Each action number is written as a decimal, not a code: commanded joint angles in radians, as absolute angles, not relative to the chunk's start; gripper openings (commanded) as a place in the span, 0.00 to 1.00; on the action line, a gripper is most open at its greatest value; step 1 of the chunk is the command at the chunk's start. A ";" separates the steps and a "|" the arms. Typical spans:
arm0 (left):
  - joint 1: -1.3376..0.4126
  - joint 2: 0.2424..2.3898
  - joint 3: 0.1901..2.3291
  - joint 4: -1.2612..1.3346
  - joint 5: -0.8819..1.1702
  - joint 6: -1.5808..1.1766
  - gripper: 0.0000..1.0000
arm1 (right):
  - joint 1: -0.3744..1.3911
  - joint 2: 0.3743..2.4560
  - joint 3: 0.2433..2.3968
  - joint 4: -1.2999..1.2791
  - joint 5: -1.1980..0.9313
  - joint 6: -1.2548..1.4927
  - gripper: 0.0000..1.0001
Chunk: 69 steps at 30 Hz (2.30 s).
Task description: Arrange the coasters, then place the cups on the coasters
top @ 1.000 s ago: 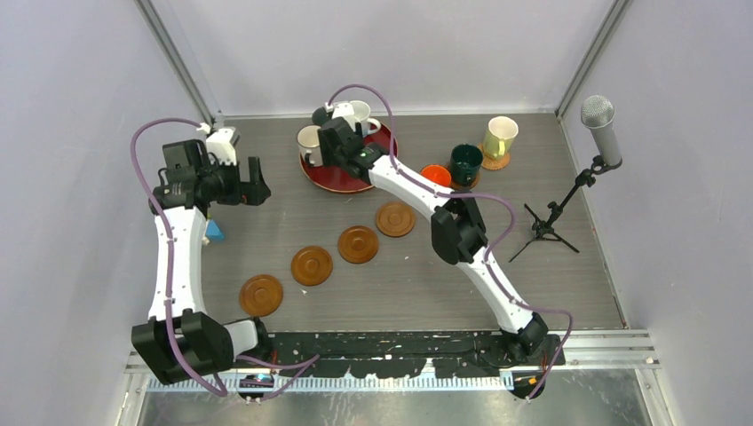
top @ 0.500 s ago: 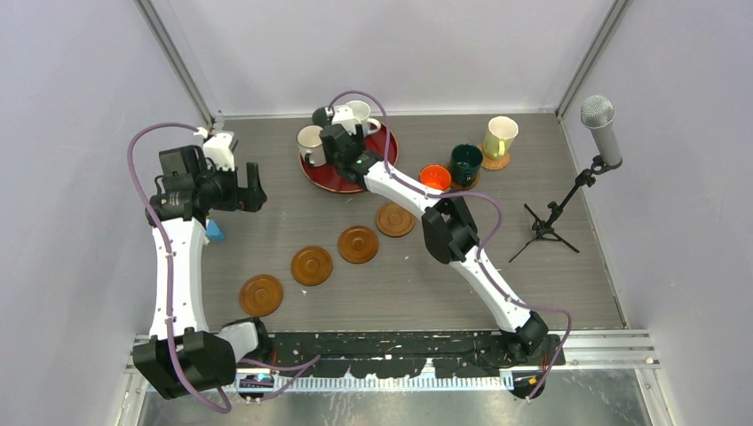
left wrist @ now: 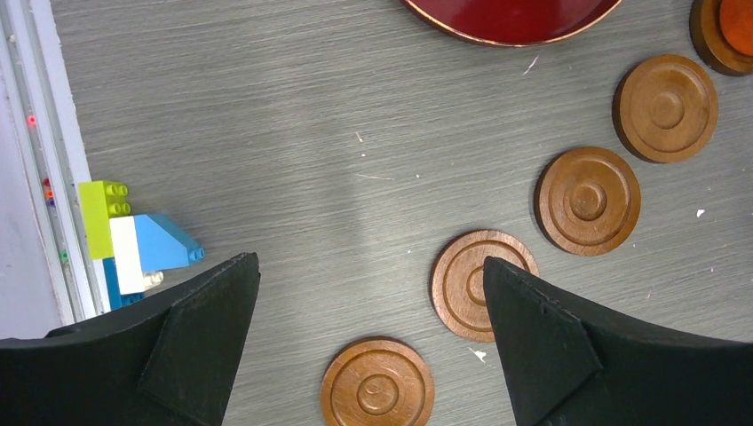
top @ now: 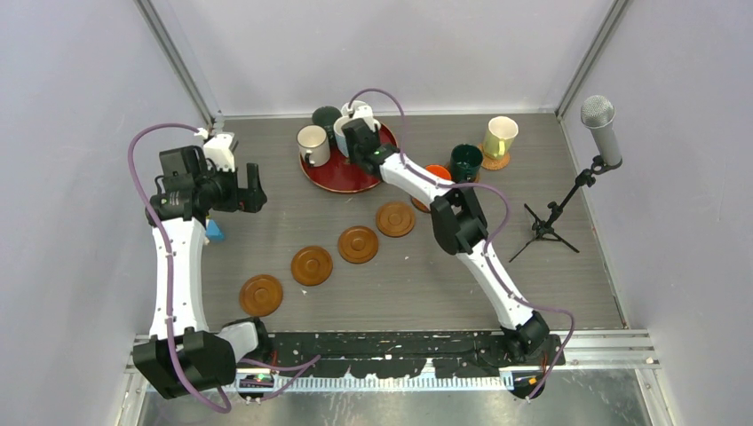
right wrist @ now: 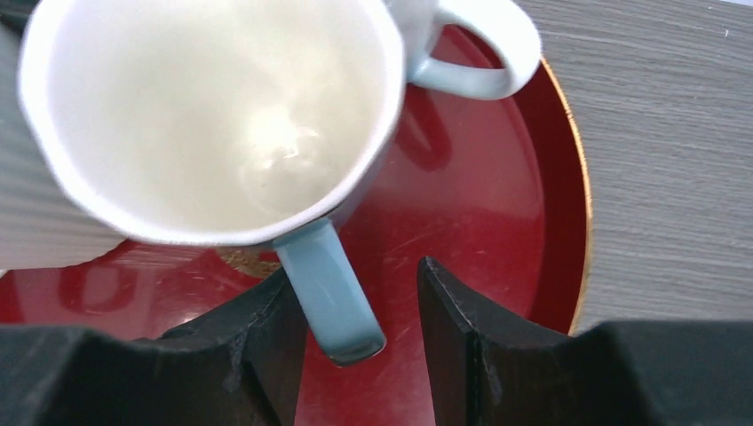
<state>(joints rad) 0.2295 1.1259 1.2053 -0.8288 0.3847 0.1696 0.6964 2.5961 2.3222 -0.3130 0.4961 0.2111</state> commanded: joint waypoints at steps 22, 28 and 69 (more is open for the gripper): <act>0.228 1.141 1.209 -0.804 0.399 0.198 1.00 | 0.650 2.459 2.334 -0.327 0.204 0.050 0.23; 0.229 1.137 1.202 -0.794 0.401 0.198 1.00 | 0.649 2.387 2.223 -0.306 0.204 0.057 0.15; 0.228 1.106 1.197 -0.810 0.401 0.204 1.00 | 0.623 2.376 2.222 -0.634 0.128 -0.031 0.39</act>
<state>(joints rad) 0.2295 1.1378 1.1976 -0.8223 0.3931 0.1917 0.6304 2.3596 2.1548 -0.5751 0.1356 -0.0139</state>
